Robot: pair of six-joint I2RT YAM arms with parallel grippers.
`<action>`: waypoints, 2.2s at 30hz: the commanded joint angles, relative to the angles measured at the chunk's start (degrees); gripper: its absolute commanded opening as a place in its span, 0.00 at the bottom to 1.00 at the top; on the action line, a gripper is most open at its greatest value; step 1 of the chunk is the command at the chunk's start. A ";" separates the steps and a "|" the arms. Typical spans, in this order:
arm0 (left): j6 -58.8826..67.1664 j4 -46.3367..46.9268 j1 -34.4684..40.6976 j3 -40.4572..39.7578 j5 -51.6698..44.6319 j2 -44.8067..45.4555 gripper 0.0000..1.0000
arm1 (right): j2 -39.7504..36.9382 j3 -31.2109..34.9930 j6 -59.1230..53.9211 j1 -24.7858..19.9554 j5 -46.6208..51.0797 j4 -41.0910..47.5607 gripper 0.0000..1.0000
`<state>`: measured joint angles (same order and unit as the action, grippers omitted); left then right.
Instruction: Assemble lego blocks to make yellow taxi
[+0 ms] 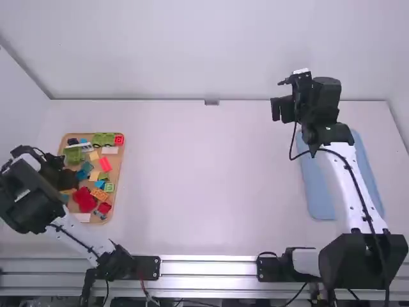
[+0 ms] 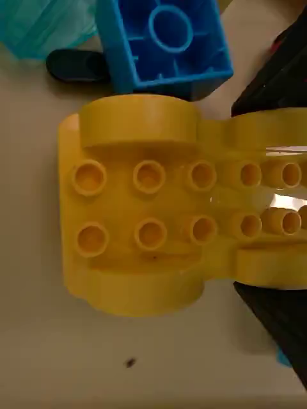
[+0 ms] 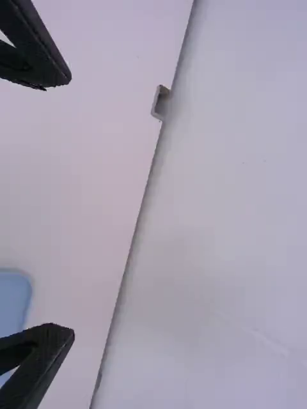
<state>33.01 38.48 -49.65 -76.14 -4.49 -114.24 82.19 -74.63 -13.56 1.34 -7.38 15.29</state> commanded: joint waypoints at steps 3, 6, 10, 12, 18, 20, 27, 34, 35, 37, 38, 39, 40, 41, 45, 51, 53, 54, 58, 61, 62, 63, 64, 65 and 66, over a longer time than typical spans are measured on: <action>-4.46 8.48 0.26 -10.78 -0.44 -0.28 0.41 | 0.28 -1.84 0.02 0.22 -0.33 0.04 0.98; -5.88 14.21 1.09 -16.15 -1.18 0.17 0.34 | 0.28 -1.84 0.00 0.22 -0.31 -0.11 0.98; -6.67 17.59 4.13 -18.43 -2.23 3.72 0.26 | 0.28 -1.84 0.00 0.22 -0.31 -0.11 0.98; -6.64 17.27 6.51 -17.44 -2.34 6.03 0.20 | 0.28 -1.84 0.02 0.22 -0.31 -0.11 0.98; -6.62 13.64 18.27 -10.58 -2.12 14.67 0.15 | 0.28 -1.84 0.02 0.22 -0.31 -0.09 0.98; -5.49 11.52 26.47 -7.15 -0.44 17.86 0.13 | 0.28 -1.84 0.02 0.22 -0.33 -0.09 0.98; -2.03 11.67 50.62 -4.57 -0.57 17.53 0.19 | 0.28 -1.84 0.02 0.22 -0.33 0.04 0.98; 4.46 9.49 67.98 -4.57 -0.57 12.13 0.31 | 0.28 -1.84 0.02 0.22 -0.33 0.15 0.98; 5.01 8.63 70.62 -4.57 -0.46 10.71 0.31 | 0.28 -1.84 0.04 0.22 -0.33 0.17 0.98; 5.95 7.56 73.31 -4.57 -0.42 8.96 0.30 | 0.28 -1.84 0.02 0.22 -0.33 0.35 0.98; 7.21 7.02 75.08 -4.57 -0.48 7.52 0.29 | 0.28 -1.84 0.02 0.22 -0.33 0.57 0.98; 9.42 6.56 77.35 -4.57 -0.59 5.40 0.31 | 0.28 -1.84 0.04 0.22 -0.28 0.61 0.98; 10.62 6.40 78.29 -4.57 -0.48 4.48 0.34 | 0.28 -1.84 0.02 0.22 -0.31 0.61 0.99; 12.02 6.32 79.19 -4.57 -0.50 3.50 0.36 | 0.28 -1.84 0.02 0.22 -0.33 0.66 0.98; 17.46 5.46 82.42 -4.57 1.64 -0.52 0.32 | 0.28 -1.84 0.02 0.22 -0.33 1.25 0.98; 17.49 2.56 83.17 -4.57 0.96 -3.69 0.30 | 0.28 -1.84 0.02 0.22 -0.28 2.05 0.98; 17.92 2.45 83.03 -4.42 -0.11 -4.22 0.33 | 0.28 -1.84 0.02 0.22 -0.31 2.38 0.98; 17.94 2.10 83.12 -4.11 -0.24 -4.39 0.33 | 0.28 -1.84 0.02 0.22 -0.33 2.58 0.98; 17.86 -0.44 83.45 -2.67 -0.28 -4.55 0.36 | 0.28 -1.84 0.02 0.22 -0.31 2.73 0.98; 17.84 -2.12 83.41 -1.55 -0.96 -4.55 0.40 | 0.28 -1.84 0.00 0.22 -0.31 2.73 0.98; 17.81 -2.25 83.43 -1.31 -0.90 -4.55 0.41 | 0.28 -1.84 0.00 0.22 -0.28 2.73 0.98; 17.88 -2.19 83.47 -0.96 -0.83 -4.55 0.44 | 0.28 -1.84 0.00 0.22 -0.31 2.73 0.98; 17.88 -2.19 83.43 -0.74 -0.66 -4.55 0.49 | 0.28 -1.84 0.02 0.22 -0.33 2.73 0.98; 17.84 -2.10 83.41 -0.66 -0.66 -4.55 0.55 | 0.28 -1.84 0.02 0.22 -0.33 2.73 0.98; 17.88 -2.08 83.41 -0.66 -0.66 -4.55 0.57 | 0.28 -1.84 0.02 0.22 -0.28 2.73 0.98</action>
<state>50.24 36.12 33.85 -77.60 -4.32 -117.97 82.19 -74.63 -13.45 1.34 -7.38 17.96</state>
